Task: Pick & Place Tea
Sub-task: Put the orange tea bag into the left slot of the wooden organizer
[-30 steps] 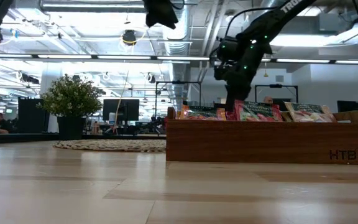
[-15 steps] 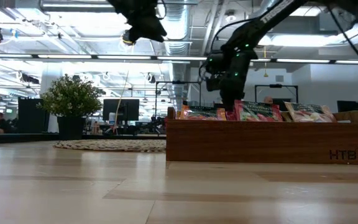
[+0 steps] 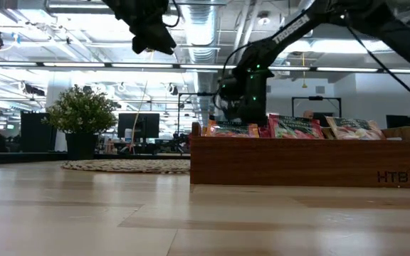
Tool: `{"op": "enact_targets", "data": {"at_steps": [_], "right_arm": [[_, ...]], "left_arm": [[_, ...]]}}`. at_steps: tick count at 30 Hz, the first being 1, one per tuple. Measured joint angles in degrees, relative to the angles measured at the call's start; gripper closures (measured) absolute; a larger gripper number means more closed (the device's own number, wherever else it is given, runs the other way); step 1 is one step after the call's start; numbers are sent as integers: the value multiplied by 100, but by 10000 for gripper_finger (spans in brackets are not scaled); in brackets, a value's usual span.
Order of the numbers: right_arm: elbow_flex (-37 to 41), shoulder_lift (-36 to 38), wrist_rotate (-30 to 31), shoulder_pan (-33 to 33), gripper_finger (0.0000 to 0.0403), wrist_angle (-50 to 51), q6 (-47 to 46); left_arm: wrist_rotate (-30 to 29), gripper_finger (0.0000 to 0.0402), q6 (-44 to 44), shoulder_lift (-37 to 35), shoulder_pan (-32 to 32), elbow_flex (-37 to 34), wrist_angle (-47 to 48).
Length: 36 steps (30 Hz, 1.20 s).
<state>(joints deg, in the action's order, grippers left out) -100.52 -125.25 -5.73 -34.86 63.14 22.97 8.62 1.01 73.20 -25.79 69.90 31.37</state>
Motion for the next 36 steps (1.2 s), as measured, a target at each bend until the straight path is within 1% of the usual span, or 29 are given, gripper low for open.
{"op": "enact_targets", "data": {"at_steps": [2, 11, 21, 24, 28, 36], "right_arm": [[-20, -126, 127, 4, 261, 2, -31], [-23, -258, 180, 75, 262, 44, -50], [-40, -428, 112, 114, 259, -63, -151], [-56, -499, -4, 137, 261, -36, -154], [-192, -610, -6, 172, 274, 59, -196], [-191, -599, 12, 124, 325, 25, -169]], "left_arm": [[-58, 271, -41, -1, -4, -62, -44], [-204, 271, -181, 1, -12, -150, -58], [-227, 271, -165, 3, -12, -150, -109], [-225, 271, -150, 3, -12, -150, -111], [-223, 271, -120, 3, -6, -150, -112], [-220, 271, -30, 3, -6, -150, -118]]}}
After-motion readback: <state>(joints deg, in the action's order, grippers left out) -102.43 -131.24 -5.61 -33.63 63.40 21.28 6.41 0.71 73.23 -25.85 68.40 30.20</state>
